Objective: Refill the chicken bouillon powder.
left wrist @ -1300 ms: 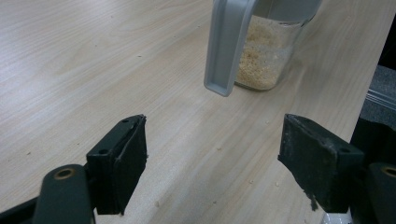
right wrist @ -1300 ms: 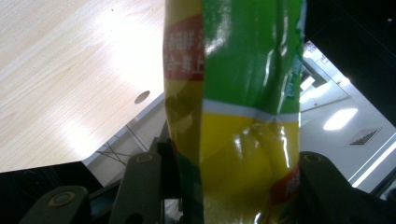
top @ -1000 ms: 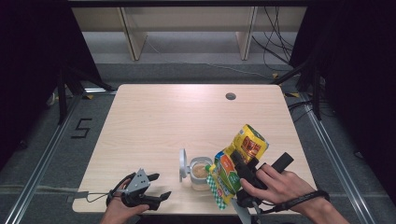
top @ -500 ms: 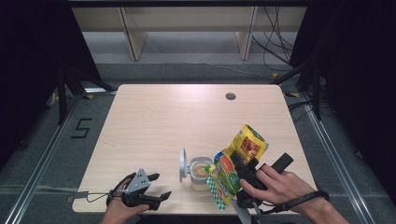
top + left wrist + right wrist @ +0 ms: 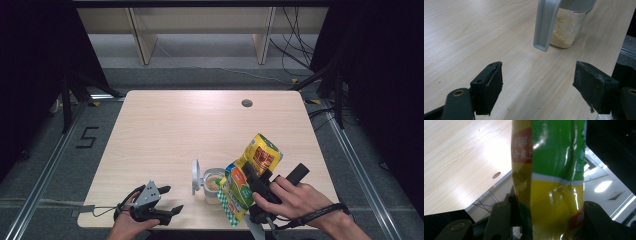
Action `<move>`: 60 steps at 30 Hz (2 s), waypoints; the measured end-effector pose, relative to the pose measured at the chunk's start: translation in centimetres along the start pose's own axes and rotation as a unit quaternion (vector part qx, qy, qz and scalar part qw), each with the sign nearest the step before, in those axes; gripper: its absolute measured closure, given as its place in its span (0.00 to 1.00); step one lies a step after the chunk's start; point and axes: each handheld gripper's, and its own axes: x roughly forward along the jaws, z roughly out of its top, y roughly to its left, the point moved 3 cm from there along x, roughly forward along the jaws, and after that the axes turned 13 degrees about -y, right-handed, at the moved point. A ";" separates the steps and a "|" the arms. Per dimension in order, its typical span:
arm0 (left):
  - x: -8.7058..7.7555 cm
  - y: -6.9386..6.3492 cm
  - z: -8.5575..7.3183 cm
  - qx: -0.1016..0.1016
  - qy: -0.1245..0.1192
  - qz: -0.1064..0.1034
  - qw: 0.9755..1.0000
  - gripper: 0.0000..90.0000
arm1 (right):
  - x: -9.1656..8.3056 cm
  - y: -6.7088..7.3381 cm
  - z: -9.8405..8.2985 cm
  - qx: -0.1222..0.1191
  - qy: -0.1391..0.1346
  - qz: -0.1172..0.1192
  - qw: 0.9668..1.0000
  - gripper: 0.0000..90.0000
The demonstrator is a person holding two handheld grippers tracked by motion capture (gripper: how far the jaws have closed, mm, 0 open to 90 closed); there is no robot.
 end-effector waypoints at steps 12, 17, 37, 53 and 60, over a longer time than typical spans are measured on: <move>0.0 0.0 0.0 0.002 0.000 0.002 1.000 0.25 | 0.0 0.2 -0.6 -0.001 0.006 0.010 1.000 0.69; 0.0 0.0 0.0 0.009 0.000 0.004 1.000 0.25 | -0.2 1.0 -0.8 0.000 0.009 0.020 1.000 0.69; 0.1 -0.1 0.0 0.000 -0.002 0.005 1.000 0.25 | -0.9 1.1 -0.6 0.006 0.010 0.014 1.000 0.69; 0.0 0.0 0.0 0.000 0.000 0.001 1.000 0.25 | -0.7 0.7 -0.3 0.005 0.006 0.008 1.000 0.69; 0.1 0.0 0.0 0.001 -0.002 0.005 1.000 0.25 | -0.8 0.6 -0.4 0.002 0.007 0.005 1.000 0.70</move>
